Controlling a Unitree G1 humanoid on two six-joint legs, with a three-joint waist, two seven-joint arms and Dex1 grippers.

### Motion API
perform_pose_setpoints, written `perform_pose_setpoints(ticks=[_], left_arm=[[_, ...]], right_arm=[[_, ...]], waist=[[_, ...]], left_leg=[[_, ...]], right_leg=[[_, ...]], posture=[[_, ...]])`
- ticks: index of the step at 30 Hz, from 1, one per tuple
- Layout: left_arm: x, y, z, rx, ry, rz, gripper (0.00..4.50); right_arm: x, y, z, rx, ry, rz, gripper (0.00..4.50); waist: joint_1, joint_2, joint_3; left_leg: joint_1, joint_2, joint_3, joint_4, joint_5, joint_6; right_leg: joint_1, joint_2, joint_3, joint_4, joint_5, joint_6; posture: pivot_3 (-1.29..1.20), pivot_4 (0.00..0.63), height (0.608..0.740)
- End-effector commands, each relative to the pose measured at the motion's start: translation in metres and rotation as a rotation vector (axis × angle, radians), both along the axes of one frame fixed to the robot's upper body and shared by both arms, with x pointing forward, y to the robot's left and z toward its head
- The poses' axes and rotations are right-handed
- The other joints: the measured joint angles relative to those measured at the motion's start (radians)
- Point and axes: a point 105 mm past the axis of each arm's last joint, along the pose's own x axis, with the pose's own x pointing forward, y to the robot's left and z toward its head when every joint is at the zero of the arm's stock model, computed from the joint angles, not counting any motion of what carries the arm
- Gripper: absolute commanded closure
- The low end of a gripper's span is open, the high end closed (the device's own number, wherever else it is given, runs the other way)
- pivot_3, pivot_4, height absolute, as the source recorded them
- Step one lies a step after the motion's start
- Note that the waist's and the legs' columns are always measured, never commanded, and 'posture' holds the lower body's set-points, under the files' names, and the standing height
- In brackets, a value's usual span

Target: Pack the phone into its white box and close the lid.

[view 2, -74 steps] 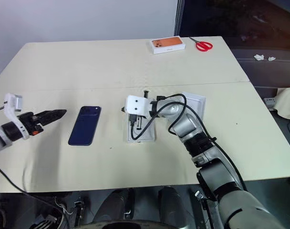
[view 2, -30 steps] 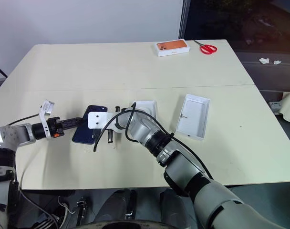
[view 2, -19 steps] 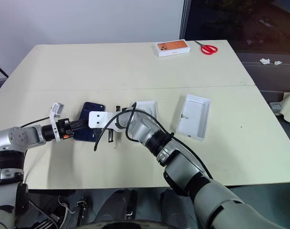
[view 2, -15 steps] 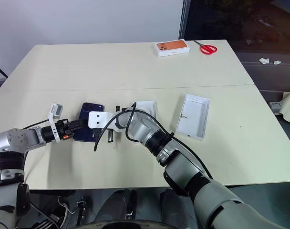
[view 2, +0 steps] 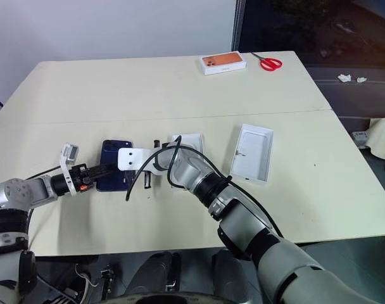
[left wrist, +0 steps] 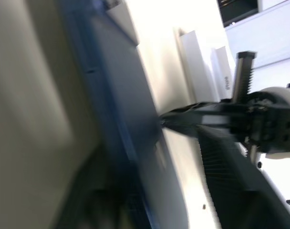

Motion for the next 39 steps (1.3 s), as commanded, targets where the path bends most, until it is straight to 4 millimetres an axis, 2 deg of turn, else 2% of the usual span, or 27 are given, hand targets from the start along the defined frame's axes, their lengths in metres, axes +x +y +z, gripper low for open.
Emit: perform_pose_setpoints(ticks=[1, 5, 9, 13, 18, 21, 24, 26, 27, 29, 33, 39], left_arm=[[-0.015, -0.004, -0.025, 0.004, 0.134, -0.009, 4.27], [-0.023, -0.007, -0.024, -0.028, 0.162, -0.037, 4.27], [-0.026, -0.006, -0.021, -0.103, 0.17, -0.015, 4.27], [-0.025, 0.0, -0.014, -0.191, 0.153, 0.037, 4.27], [-0.018, 0.007, -0.007, -0.266, 0.132, 0.112, 4.27], [-0.016, 0.009, 0.01, -0.37, 0.109, 0.125, 4.27], [-0.018, 0.006, 0.007, -0.35, 0.115, 0.137, 4.27], [-0.017, 0.006, 0.006, -0.35, 0.112, 0.158, 4.27], [-0.017, 0.006, 0.007, -0.353, 0.109, 0.162, 4.31], [-0.017, 0.003, 0.012, -0.364, 0.093, 0.158, 4.32], [-0.015, -0.001, 0.019, -0.362, 0.063, 0.164, 4.32], [-0.01, -0.004, 0.032, -0.337, 0.021, 0.155, 4.32]], right_arm=[[-0.002, 0.006, 0.009, 0.018, -0.032, 0.024, 4.5], [-0.002, 0.006, 0.015, 0.049, -0.04, 0.039, 4.5], [0.003, 0.008, 0.038, 0.191, -0.029, 0.022, 4.5], [0.005, 0.006, 0.06, 0.347, 0.088, -0.012, 4.5], [0.005, 0.0, 0.071, 0.423, 0.141, -0.025, 4.5], [0.005, -0.018, 0.084, 0.496, 0.186, -0.025, 4.5], [0.004, -0.038, 0.088, 0.499, 0.187, -0.02, 4.5], [-0.006, -0.053, 0.092, 0.539, 0.305, 0.019, 4.5], [-0.011, -0.059, 0.093, 0.549, 0.351, 0.032, 4.25], [-0.018, -0.074, 0.083, 0.466, 0.334, 0.05, 3.59], [-0.034, -0.1, 0.056, 0.284, 0.314, 0.081, 1.66], [-0.044, -0.128, 0.018, 0.118, 0.308, 0.072, 1.66]], waist=[[0.003, 0.0, 0.0], [0.0, 0.0, 0.0], [-0.001, 0.0, 0.0], [-0.003, 0.0, 0.0], [-0.004, 0.0, 0.0], [-0.001, 0.0, 0.0], [0.0, 0.0, 0.0], [0.001, 0.0, 0.0], [0.001, 0.0, 0.0], [0.001, 0.0, 0.0], [0.002, -0.001, 0.0], [0.006, -0.005, 0.003]], left_leg=[[0.0, 0.0, 0.0, 0.0, 0.0, 0.0], [0.002, 0.0, 0.0, 0.0, 0.0, 0.0], [0.001, 0.0, 0.0, -0.002, 0.0, 0.0], [0.001, 0.001, 0.0, -0.003, 0.0, 0.0], [0.001, 0.001, 0.001, -0.006, 0.001, -0.001], [0.001, 0.001, 0.001, -0.006, 0.001, -0.002], [0.0, 0.001, 0.001, -0.006, 0.001, -0.002], [0.0, 0.001, 0.001, -0.006, 0.001, -0.002], [0.0, 0.001, 0.001, -0.006, 0.001, -0.002], [0.0, 0.001, 0.001, -0.006, 0.001, -0.002], [-0.001, 0.001, 0.001, -0.007, 0.001, -0.002], [-0.002, 0.002, 0.001, -0.006, 0.001, -0.002]], right_leg=[[0.0, 0.0, 0.0, 0.0, 0.0, 0.0], [0.001, 0.0, 0.0, 0.0, 0.0, 0.0], [0.001, 0.0, 0.0, -0.001, 0.0, 0.0], [0.001, 0.0, 0.001, -0.001, 0.0, 0.0], [0.0, 0.0, 0.001, -0.001, 0.0, 0.0], [0.0, 0.0, 0.001, -0.001, 0.0, 0.0], [0.0, 0.0, 0.001, -0.001, 0.0, 0.0], [0.0, 0.0, 0.001, -0.001, 0.0, 0.0], [0.001, 0.0, 0.001, -0.001, 0.0, 0.0], [0.001, 0.0, 0.001, -0.001, 0.0, 0.0], [0.001, 0.0, 0.001, -0.002, 0.0, 0.0], [0.0, 0.0, 0.0, -0.002, 0.0, 0.0]], posture=[[0.0, 0.15, 0.74], [0.0, 0.15, 0.74], [0.0, 0.15, 0.74], [0.0, 0.15, 0.74], [0.0, 0.15, 0.74], [0.0, 0.15, 0.74], [0.0, 0.15, 0.74], [0.0, 0.15, 0.74], [0.0, 0.15, 0.74], [0.0, 0.15, 0.74], [0.0, 0.15, 0.74], [0.0, 0.15, 0.74]])
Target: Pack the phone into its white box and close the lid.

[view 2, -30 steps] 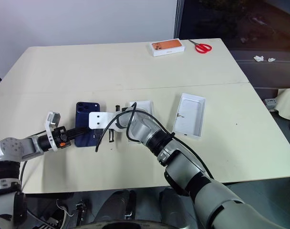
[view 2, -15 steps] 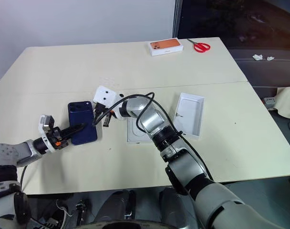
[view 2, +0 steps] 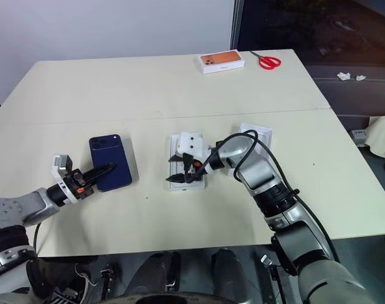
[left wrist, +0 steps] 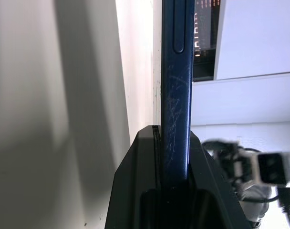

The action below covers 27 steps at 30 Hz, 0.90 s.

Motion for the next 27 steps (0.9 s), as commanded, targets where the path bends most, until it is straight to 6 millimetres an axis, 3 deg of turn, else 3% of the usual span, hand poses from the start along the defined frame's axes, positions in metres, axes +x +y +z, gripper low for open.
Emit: perform_pose_setpoints(ticks=[1, 10, 13, 14, 23, 27], left_arm=[[0.002, -0.002, 0.016, 0.005, -0.06, -0.011, 4.32], [0.001, -0.007, 0.017, 0.024, -0.062, -0.027, 4.32], [0.001, -0.008, 0.017, 0.032, -0.065, -0.03, 4.32], [0.001, -0.008, 0.018, 0.032, -0.066, -0.031, 4.32], [0.001, -0.01, 0.018, 0.035, -0.067, -0.039, 4.32], [0.001, -0.012, 0.019, 0.04, -0.07, -0.048, 4.32]], right_arm=[[-0.005, -0.005, -0.006, -0.038, -0.053, 0.029, 1.66], [0.004, -0.02, -0.019, -0.096, -0.091, -0.004, 1.66], [0.0, -0.021, -0.021, -0.104, -0.091, 0.013, 2.43], [0.0, -0.021, -0.021, -0.105, -0.093, 0.017, 2.89], [0.0, -0.016, -0.021, -0.095, -0.098, 0.018, 2.89], [-0.002, -0.015, -0.024, -0.099, -0.081, 0.016, 3.95]], waist=[[0.001, -0.001, 0.001], [0.002, -0.002, 0.001], [0.003, -0.002, 0.001], [0.004, -0.002, 0.001], [0.004, -0.003, 0.001], [0.001, -0.004, 0.0]], left_leg=[[0.0, 0.0, 0.0, 0.0, 0.0, 0.0], [-0.001, 0.0, 0.0, 0.001, 0.0, -0.001], [-0.001, 0.0, 0.0, 0.001, 0.0, -0.001], [-0.001, 0.0, 0.0, 0.001, 0.0, 0.0], [-0.001, 0.0, 0.0, 0.001, 0.0, -0.001], [-0.001, 0.001, 0.0, 0.001, 0.0, -0.001]], right_leg=[[0.0, 0.0, 0.0, 0.0, 0.0, 0.0], [0.0, 0.0, 0.0, 0.0, 0.0, 0.0], [0.0, 0.0, 0.0, 0.0, 0.0, 0.0], [0.0, 0.0, 0.0, 0.0, 0.0, 0.0], [0.0, 0.0, -0.001, 0.0, 0.0, 0.0], [0.0, 0.0, -0.001, 0.0, 0.0, 0.0]], posture=[[0.0, 0.15, 0.74], [0.0, 0.15, 0.74], [0.0, 0.15, 0.74], [0.0, 0.15, 0.74], [0.0, 0.15, 0.74], [0.0, 0.15, 0.74]])
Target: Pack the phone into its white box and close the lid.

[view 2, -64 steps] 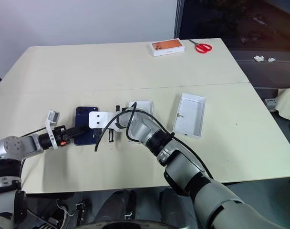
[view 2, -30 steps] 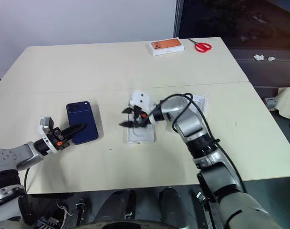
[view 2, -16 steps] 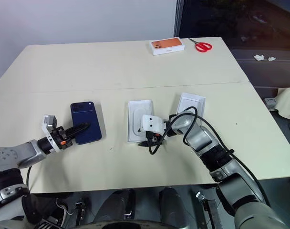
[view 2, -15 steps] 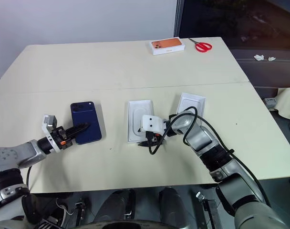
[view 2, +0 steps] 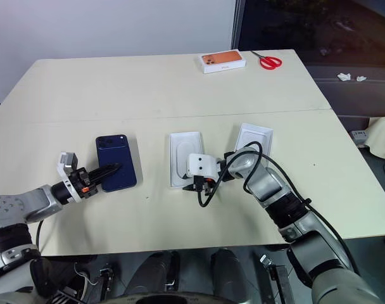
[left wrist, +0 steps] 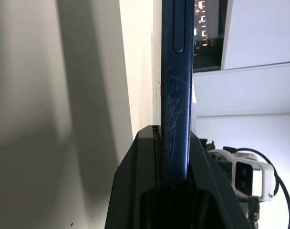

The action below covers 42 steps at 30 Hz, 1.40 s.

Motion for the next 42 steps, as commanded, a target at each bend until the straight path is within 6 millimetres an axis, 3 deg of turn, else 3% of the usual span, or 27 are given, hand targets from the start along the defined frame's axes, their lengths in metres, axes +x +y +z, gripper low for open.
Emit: perform_pose_setpoints(ticks=[1, 8, 14, 20, 28, 31, 36, 42], left_arm=[[0.001, -0.004, 0.017, -0.01, -0.076, -0.025, 4.32], [-0.001, -0.006, 0.018, -0.013, -0.079, -0.033, 4.32], [0.0, -0.006, 0.018, -0.017, -0.079, -0.031, 4.32], [0.002, 0.0, 0.022, -0.012, -0.09, -0.012, 4.32], [0.0, 0.009, 0.024, -0.005, -0.092, 0.006, 4.32], [-0.004, 0.016, 0.029, 0.002, -0.096, -0.007, 4.32], [-0.01, 0.026, 0.035, 0.028, -0.09, -0.022, 4.32], [-0.009, 0.028, 0.043, 0.023, -0.125, -0.021, 4.32]], right_arm=[[-0.003, 0.003, -0.002, 0.001, 0.021, 0.0, 3.95], [-0.003, 0.009, 0.0, 0.018, 0.013, 0.0, 3.95], [0.0, 0.055, 0.007, 0.126, 0.004, -0.03, 3.95], [-0.002, 0.085, 0.009, 0.152, 0.079, -0.12, 3.95], [-0.001, 0.08, 0.004, 0.11, 0.091, -0.145, 3.95], [-0.001, 0.078, 0.003, 0.1, 0.077, -0.134, 2.87], [-0.005, 0.077, 0.003, 0.093, 0.081, -0.103, 0.37], [0.001, 0.074, 0.029, 0.2, 0.11, -0.107, 0.37]], waist=[[-0.003, -0.001, -0.001], [-0.003, -0.001, 0.0], [-0.01, -0.001, -0.001], [-0.004, -0.002, -0.001], [-0.003, -0.002, -0.001], [-0.004, -0.002, -0.001], [-0.005, -0.003, -0.001], [-0.004, -0.003, 0.0]], left_leg=[[0.0, 0.0, 0.0, 0.0, 0.0, 0.0], [0.0, 0.0, 0.0, 0.0, 0.0, 0.0], [0.0, 0.002, 0.0, 0.0, 0.0, -0.001], [0.0, 0.002, 0.0, 0.0, 0.001, -0.002], [0.0, 0.002, 0.0, -0.001, 0.001, -0.002], [0.0, 0.002, 0.0, -0.001, 0.001, -0.002], [-0.001, 0.002, 0.0, -0.001, 0.001, -0.002], [-0.001, 0.002, 0.0, -0.001, 0.001, -0.001]], right_leg=[[0.0, 0.0, 0.0, 0.0, 0.0, 0.0], [0.0, 0.0, 0.0, 0.0, 0.0, 0.0], [-0.001, 0.001, 0.0, 0.0, 0.0, 0.0], [-0.001, 0.002, 0.0, 0.001, 0.0, 0.0], [-0.001, 0.002, 0.0, 0.001, 0.0, 0.0], [-0.002, 0.002, 0.0, 0.001, 0.0, 0.0], [-0.002, 0.002, 0.0, 0.001, 0.0, 0.0], [-0.002, 0.001, 0.0, 0.0, 0.0, 0.0]], posture=[[0.0, 0.15, 0.74], [0.0, 0.15, 0.74], [0.0, 0.15, 0.74], [0.0, 0.15, 0.74], [0.0, 0.15, 0.74], [0.0, 0.15, 0.74], [0.0, 0.15, 0.74], [0.0, 0.15, 0.74]])
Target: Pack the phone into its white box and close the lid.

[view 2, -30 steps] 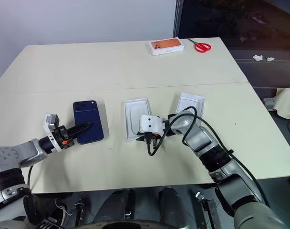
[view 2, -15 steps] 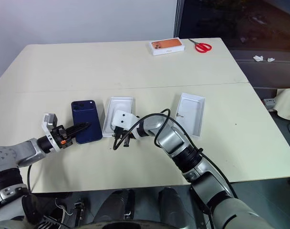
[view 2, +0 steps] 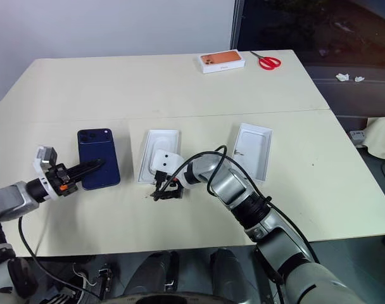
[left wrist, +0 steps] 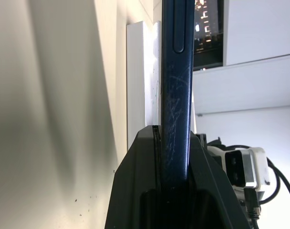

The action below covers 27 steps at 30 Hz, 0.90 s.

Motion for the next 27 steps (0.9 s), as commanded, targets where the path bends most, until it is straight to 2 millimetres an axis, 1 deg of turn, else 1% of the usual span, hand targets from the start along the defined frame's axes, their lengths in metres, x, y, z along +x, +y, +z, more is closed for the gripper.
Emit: perform_pose_setpoints(ticks=[1, 4, 6, 7, 8, 9, 11, 13, 14, 17, 20, 21, 22, 23, 27], left_arm=[[0.002, -0.002, 0.019, -0.026, -0.081, -0.022, 4.32], [0.004, -0.006, 0.024, -0.033, -0.101, -0.033, 4.32], [0.006, -0.007, 0.026, -0.037, -0.108, -0.034, 4.32], [0.006, -0.007, 0.026, -0.038, -0.108, -0.036, 4.32], [0.006, -0.007, 0.025, -0.037, -0.106, -0.035, 4.32], [0.007, -0.007, 0.025, -0.036, -0.105, -0.033, 4.32], [0.007, -0.006, 0.024, -0.035, -0.104, -0.031, 4.32], [0.007, -0.006, 0.025, -0.036, -0.107, -0.03, 4.32], [0.008, -0.007, 0.026, -0.036, -0.113, -0.028, 4.32], [0.011, -0.007, 0.03, -0.042, -0.13, -0.025, 4.32], [0.014, -0.008, 0.031, -0.027, -0.137, -0.02, 4.32], [0.016, -0.008, 0.03, -0.018, -0.135, -0.016, 4.32], [0.016, -0.009, 0.03, -0.019, -0.135, -0.019, 4.32], [0.016, -0.01, 0.03, -0.022, -0.137, -0.022, 4.32], [0.016, -0.017, 0.033, -0.034, -0.146, -0.052, 4.32]], right_arm=[[0.007, -0.002, 0.03, 0.092, -0.038, 0.003, 0.37], [0.015, -0.005, 0.043, 0.139, -0.032, -0.026, 0.37], [0.027, -0.004, 0.054, 0.193, -0.026, -0.082, 0.9], [0.031, -0.002, 0.058, 0.212, -0.033, -0.099, 1.25], [0.042, -0.001, 0.06, 0.207, -0.083, -0.141, 1.79], [0.051, 0.0, 0.059, 0.193, -0.133, -0.181, 2.19], [0.063, 0.001, 0.057, 0.169, -0.198, -0.232, 3.24], [0.074, -0.001, 0.049, 0.125, -0.237, -0.279, 4.28], [0.079, -0.002, 0.043, 0.093, -0.26, -0.3, 4.45], [0.077, 0.003, 0.024, 0.014, -0.311, -0.245, 4.45], [0.06, 0.009, -0.005, -0.046, -0.263, -0.145, 4.45], [0.057, 0.01, -0.011, -0.062, -0.26, -0.126, 4.45], [0.055, 0.009, -0.014, -0.076, -0.272, -0.112, 4.45], [0.056, 0.008, -0.012, -0.08, -0.29, -0.112, 4.45], [0.061, 0.007, 0.002, -0.051, -0.322, -0.127, 4.45]], waist=[[0.0, 0.0, 0.0], [0.0, 0.0, 0.0], [0.0, 0.0, 0.0], [-0.003, 0.0, 0.0], [-0.004, 0.0, 0.0], [-0.005, 0.0, 0.0], [-0.004, 0.0, 0.0], [-0.003, 0.0, 0.0], [-0.004, 0.0, 0.0], [-0.003, -0.001, 0.0], [-0.004, -0.001, 0.0], [-0.004, -0.001, 0.0], [-0.006, -0.001, 0.0], [-0.006, -0.001, 0.0], [-0.004, -0.001, 0.0]], left_leg=[[0.0, 0.0, 0.0, 0.0, 0.0, 0.0], [0.0, 0.0, 0.0, 0.0, 0.0, 0.0], [0.0, 0.0, 0.0, 0.0, 0.0, 0.0], [0.0, 0.0, 0.0, 0.0, 0.0, 0.0], [0.0, 0.0, 0.0, 0.0, 0.0, 0.0], [0.0, 0.0, 0.0, -0.001, 0.0, 0.0], [0.0, 0.0, 0.0, -0.003, 0.001, -0.001], [0.0, 0.0, 0.0, -0.004, 0.001, -0.002], [-0.001, 0.0, 0.0, -0.004, 0.001, -0.002], [-0.001, 0.0, 0.001, -0.004, 0.002, -0.003], [0.0, 0.0, 0.001, -0.004, 0.002, -0.003], [0.0, 0.0, 0.0, -0.004, 0.002, -0.003], [0.0, 0.0, 0.0, -0.004, 0.003, -0.004], [0.0, 0.0, 0.001, -0.004, 0.003, -0.004], [0.0, 0.0, 0.0, -0.004, 0.003, -0.004]], right_leg=[[0.0, 0.0, 0.0, 0.0, 0.0, 0.0], [0.0, 0.0, 0.0, 0.0, 0.0, 0.0], [0.0, 0.0, 0.0, 0.0, 0.0, 0.0], [0.0, 0.0, 0.0, 0.0, 0.0, 0.0], [-0.001, 0.0, 0.0, 0.0, 0.0, 0.0], [-0.001, 0.0, 0.0, 0.0, 0.0, 0.0], [-0.002, 0.0, 0.0, 0.0, 0.0, 0.0], [-0.003, 0.0, 0.0, 0.0, 0.0, 0.0], [-0.003, 0.0, 0.0, 0.0, 0.0, 0.0], [-0.003, 0.0, 0.0, 0.0, 0.0, 0.0], [-0.003, 0.0, 0.0, 0.0, 0.0, 0.0], [-0.003, 0.0, 0.0, 0.0, 0.0, 0.0], [-0.003, 0.0, 0.0, 0.0, 0.0, 0.0], [-0.003, 0.0, 0.001, 0.0, 0.0, 0.0], [-0.002, 0.0, 0.0, 0.001, 0.0, 0.0]], posture=[[0.0, 0.15, 0.74], [0.0, 0.15, 0.74], [0.0, 0.15, 0.74], [0.0, 0.15, 0.74], [0.0, 0.15, 0.74], [0.0, 0.15, 0.74], [0.0, 0.15, 0.74], [0.0, 0.15, 0.74], [0.0, 0.15, 0.74], [0.0, 0.15, 0.74], [0.0, 0.15, 0.74], [0.0, 0.15, 0.74], [0.0, 0.15, 0.74], [0.0, 0.15, 0.74], [0.0, 0.15, 0.74]])
